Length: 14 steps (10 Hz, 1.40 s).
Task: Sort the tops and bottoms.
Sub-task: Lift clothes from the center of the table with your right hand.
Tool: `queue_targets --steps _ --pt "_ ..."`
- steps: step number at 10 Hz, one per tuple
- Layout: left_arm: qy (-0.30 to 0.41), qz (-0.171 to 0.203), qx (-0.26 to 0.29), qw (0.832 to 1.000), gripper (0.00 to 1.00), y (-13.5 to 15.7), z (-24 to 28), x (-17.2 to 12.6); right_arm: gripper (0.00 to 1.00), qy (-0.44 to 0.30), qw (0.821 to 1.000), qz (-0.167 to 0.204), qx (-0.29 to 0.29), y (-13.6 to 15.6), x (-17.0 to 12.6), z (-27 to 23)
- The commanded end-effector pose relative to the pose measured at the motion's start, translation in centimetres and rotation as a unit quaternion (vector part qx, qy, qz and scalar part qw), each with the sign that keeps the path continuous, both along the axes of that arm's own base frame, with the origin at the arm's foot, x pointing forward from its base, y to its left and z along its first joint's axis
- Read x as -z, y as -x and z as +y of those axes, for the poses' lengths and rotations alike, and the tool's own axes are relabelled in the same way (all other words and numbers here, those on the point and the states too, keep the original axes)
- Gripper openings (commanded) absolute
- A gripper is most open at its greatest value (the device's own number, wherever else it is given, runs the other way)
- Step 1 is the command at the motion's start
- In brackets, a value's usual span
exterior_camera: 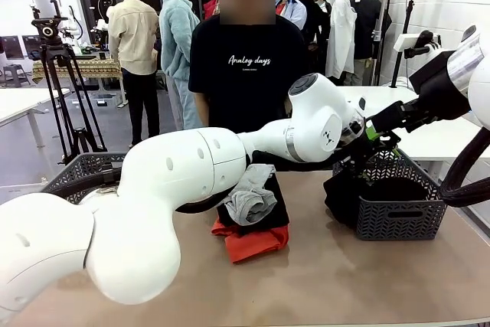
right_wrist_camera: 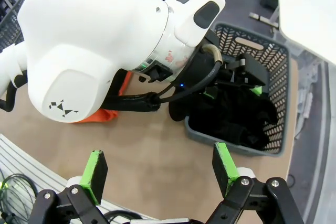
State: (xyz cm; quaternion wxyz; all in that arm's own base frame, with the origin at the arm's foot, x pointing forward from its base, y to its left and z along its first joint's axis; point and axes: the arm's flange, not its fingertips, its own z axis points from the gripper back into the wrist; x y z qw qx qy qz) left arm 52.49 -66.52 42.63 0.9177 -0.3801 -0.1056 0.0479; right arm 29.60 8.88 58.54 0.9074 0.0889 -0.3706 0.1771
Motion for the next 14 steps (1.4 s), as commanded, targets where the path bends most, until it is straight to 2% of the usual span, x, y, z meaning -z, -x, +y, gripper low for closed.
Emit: queue_targets --steps 1,7,8,9,10,11,12,13,14 --pt "0.0 -0.002 0.001 1.0 1.0 0.1 0.0 -0.4 1.0 0.001 1.0 -0.005 -0.006 -0.3 0.1 0.1" --pt "0.0 0.0 0.0 1.0 1.0 0.0 0.0 0.0 1.0 0.001 1.0 -0.005 -0.006 -0.3 0.1 0.1" --pt "-0.023 -0.016 0.013 1.0 1.0 1.0 2.8 -2.6 1.0 0.001 1.0 -0.005 -0.006 -0.3 0.1 0.1" --pt "-0.048 -0.048 0.001 0.998 1.0 1.3 5.6 -4.5 1.0 0.001 1.0 -0.005 -0.006 -0.3 0.1 0.1" --pt "-0.059 -0.055 -0.017 0.997 1.0 1.2 8.0 -5.5 1.0 0.001 1.0 -0.005 -0.006 -0.3 0.1 0.1" --pt "-0.072 -0.054 -0.03 0.995 1.0 0.4 10.5 -5.4 1.0 0.001 1.0 -0.005 -0.006 -0.3 0.1 0.1" --pt "-0.076 -0.037 -0.024 0.996 1.0 -0.2 12.3 -5.5 1.0 0.001 1.0 -0.005 -0.006 -0.3 0.1 0.1" --pt "-0.085 -0.026 -0.004 0.996 1.0 -0.4 14.3 -6.2 1.0 0.001 1.0 -0.005 -0.006 -0.3 0.1 0.1" --pt "-0.091 -0.019 -0.012 0.996 1.0 -0.3 17.0 -7.3 1.0 0.001 1.0 -0.005 -0.006 -0.3 0.1 0.1"
